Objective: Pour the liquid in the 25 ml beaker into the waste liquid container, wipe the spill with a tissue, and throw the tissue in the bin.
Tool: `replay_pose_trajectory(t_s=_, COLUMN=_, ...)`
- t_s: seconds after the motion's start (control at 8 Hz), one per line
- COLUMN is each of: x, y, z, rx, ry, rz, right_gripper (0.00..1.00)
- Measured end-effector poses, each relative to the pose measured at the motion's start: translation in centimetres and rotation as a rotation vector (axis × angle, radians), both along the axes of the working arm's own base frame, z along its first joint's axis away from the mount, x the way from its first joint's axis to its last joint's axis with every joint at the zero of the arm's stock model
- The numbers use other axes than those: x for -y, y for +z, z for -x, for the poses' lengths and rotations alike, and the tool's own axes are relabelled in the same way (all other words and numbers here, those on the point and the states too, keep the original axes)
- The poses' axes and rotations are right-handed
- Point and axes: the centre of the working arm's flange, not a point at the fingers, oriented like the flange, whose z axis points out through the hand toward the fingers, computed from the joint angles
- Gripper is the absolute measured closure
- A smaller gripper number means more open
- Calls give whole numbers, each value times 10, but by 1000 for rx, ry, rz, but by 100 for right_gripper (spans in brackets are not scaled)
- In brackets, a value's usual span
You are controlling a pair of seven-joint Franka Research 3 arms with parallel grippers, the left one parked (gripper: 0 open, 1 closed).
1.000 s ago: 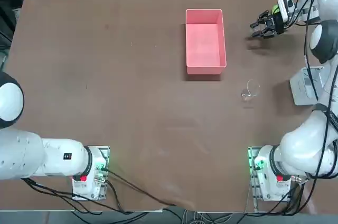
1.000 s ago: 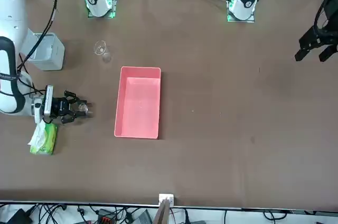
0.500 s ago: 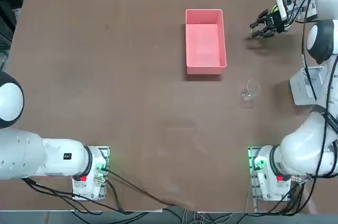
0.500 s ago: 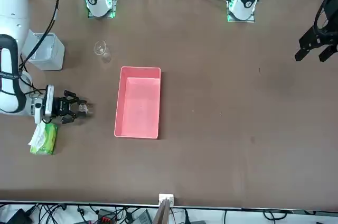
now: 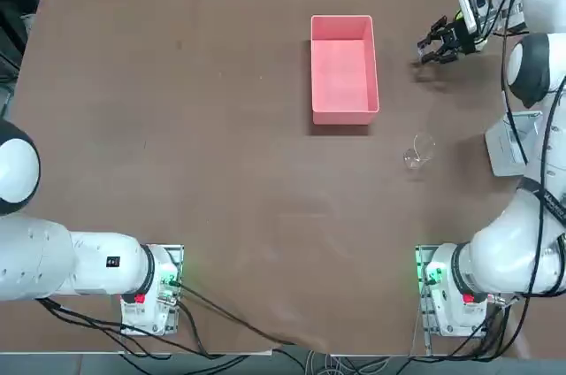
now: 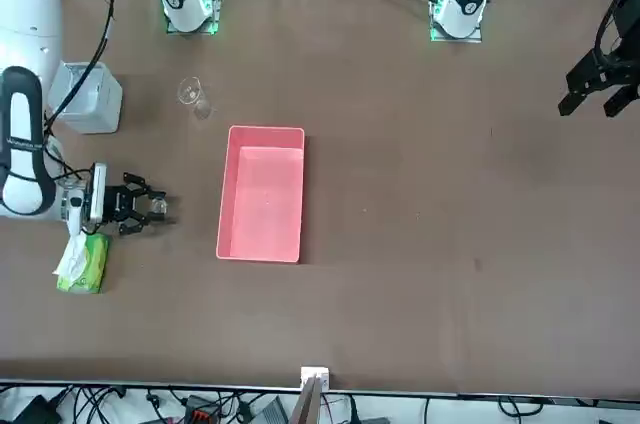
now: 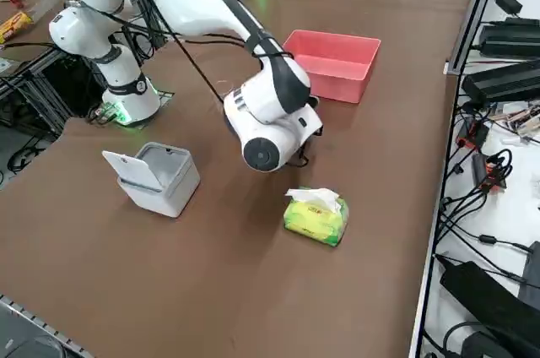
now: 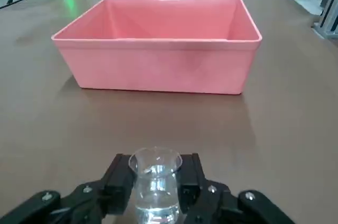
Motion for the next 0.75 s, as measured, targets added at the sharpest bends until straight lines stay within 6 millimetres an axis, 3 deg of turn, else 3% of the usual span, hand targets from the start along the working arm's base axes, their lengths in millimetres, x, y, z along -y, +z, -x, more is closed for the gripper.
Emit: replay_pose_trajectory(t_s=0.75, x=-22, y=7, z=-8, rx=-28, ry=3, rz=67, right_gripper=53)
